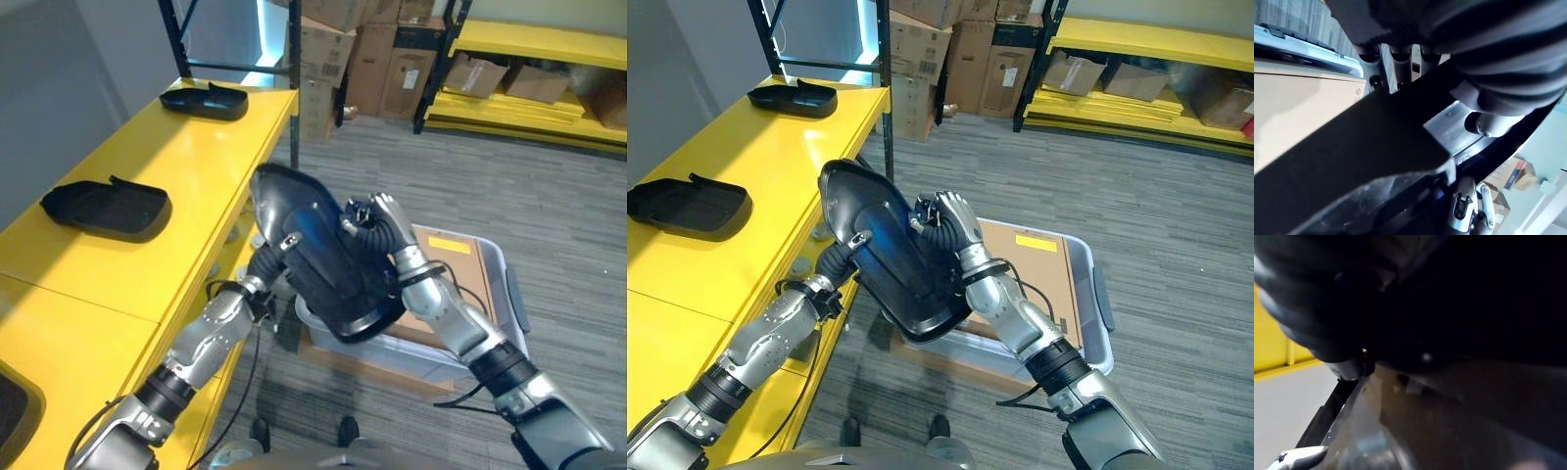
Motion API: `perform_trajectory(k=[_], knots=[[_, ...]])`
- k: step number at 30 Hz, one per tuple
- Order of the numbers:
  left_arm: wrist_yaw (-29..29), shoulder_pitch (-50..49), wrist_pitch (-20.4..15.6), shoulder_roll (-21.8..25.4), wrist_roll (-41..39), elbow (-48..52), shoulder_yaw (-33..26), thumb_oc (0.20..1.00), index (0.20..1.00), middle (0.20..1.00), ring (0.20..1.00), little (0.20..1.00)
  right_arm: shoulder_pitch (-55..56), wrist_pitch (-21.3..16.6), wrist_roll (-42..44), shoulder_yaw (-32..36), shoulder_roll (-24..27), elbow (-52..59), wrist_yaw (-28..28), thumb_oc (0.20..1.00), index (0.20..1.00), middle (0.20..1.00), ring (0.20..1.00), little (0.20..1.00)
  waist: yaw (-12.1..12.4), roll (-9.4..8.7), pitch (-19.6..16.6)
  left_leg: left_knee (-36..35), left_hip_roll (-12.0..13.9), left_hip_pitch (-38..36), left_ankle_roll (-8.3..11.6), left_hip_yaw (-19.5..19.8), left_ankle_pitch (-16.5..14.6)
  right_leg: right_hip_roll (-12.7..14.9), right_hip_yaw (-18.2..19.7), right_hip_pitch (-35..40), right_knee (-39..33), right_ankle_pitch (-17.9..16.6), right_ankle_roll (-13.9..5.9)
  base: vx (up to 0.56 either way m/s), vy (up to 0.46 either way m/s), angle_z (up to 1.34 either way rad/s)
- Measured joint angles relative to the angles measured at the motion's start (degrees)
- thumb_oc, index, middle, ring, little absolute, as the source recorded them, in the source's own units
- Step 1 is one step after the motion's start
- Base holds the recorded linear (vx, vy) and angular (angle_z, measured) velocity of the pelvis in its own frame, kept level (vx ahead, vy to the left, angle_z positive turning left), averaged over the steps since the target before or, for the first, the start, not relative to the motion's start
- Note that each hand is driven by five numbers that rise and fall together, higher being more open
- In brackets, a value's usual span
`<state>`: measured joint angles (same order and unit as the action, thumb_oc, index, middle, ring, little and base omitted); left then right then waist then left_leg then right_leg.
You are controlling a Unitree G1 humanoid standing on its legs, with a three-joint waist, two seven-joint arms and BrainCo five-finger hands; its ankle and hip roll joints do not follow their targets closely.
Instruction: Move parts from the plastic box to the shelf.
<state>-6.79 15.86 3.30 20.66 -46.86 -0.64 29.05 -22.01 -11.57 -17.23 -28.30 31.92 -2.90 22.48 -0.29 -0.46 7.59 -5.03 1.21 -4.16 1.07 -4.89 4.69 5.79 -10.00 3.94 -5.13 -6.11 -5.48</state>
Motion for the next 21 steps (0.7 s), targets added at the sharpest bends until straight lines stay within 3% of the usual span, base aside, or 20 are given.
perform_trajectory(k=[3, 4, 9, 15, 21], knots=[[-2.49, -0.02, -1.95, -0.51, 2.42, 0.00, 0.33, 0.200, 0.200, 0.200, 0.200, 0.200, 0.05, 0.65, 1.86, -0.48, -0.64, 0.00, 0.88, 0.200, 0.200, 0.200, 0.200, 0.200, 0.29, 0.00, 0.00, 0.00, 0.01, 0.00, 0.00, 0.01, 0.00, -0.01, -0.03, 0.02, 0.00, -0.01, 0.01, 0.00, 0.000, 0.00], [-3.18, -0.02, -2.49, -0.80, 3.39, 0.00, 0.33, 0.200, 0.200, 0.200, 0.200, 0.200, 0.04, 0.65, 2.35, -0.73, -0.66, 0.00, 1.50, 1.000, 1.000, 1.000, 1.000, 1.000, 0.41, 0.00, 0.00, 0.01, 0.00, 0.00, 0.01, 0.04, 0.01, 0.00, -0.03, 0.04, 0.00, -0.01, 0.02, 0.00, 0.000, 0.00], [-9.74, -0.12, -7.32, -0.16, 17.84, 0.02, -1.49, 0.200, 0.200, 0.200, 0.200, 0.200, 4.07, 0.43, 13.38, -0.88, -2.88, 2.50, 1.81, 1.000, 1.000, 1.000, 1.000, 1.000, 0.88, -0.01, 0.00, 0.00, 0.09, 0.07, 0.02, 0.23, 0.01, -0.10, -0.12, 0.08, 0.01, -0.04, 0.08, 0.00, 0.000, 0.00], [-18.31, -1.64, -12.78, 4.27, 35.91, 0.12, -7.25, 0.200, 0.200, 0.200, 0.200, 0.200, 17.67, -4.71, 27.29, 0.44, -5.49, 8.24, 0.50, 1.000, 1.000, 1.000, 1.000, 1.000, 0.34, -0.14, 0.10, 0.00, 0.02, 0.05, -0.01, 0.21, -0.15, -0.02, -0.06, 0.13, 0.00, 0.02, 0.02, 0.00, 0.006, 0.00], [-23.42, -6.99, -15.91, 7.05, 45.10, 1.54, -13.26, 0.200, 0.200, 0.200, 0.200, 0.200, 28.66, -4.81, 31.60, 10.43, -5.92, 8.10, -1.34, 1.000, 1.000, 1.000, 1.000, 1.000, -2.25, -0.83, 0.81, -0.01, -0.04, -0.08, -0.09, -0.24, -0.27, 0.15, 0.48, 0.02, 0.00, 0.23, -0.14, 0.01, 0.037, -0.04]])
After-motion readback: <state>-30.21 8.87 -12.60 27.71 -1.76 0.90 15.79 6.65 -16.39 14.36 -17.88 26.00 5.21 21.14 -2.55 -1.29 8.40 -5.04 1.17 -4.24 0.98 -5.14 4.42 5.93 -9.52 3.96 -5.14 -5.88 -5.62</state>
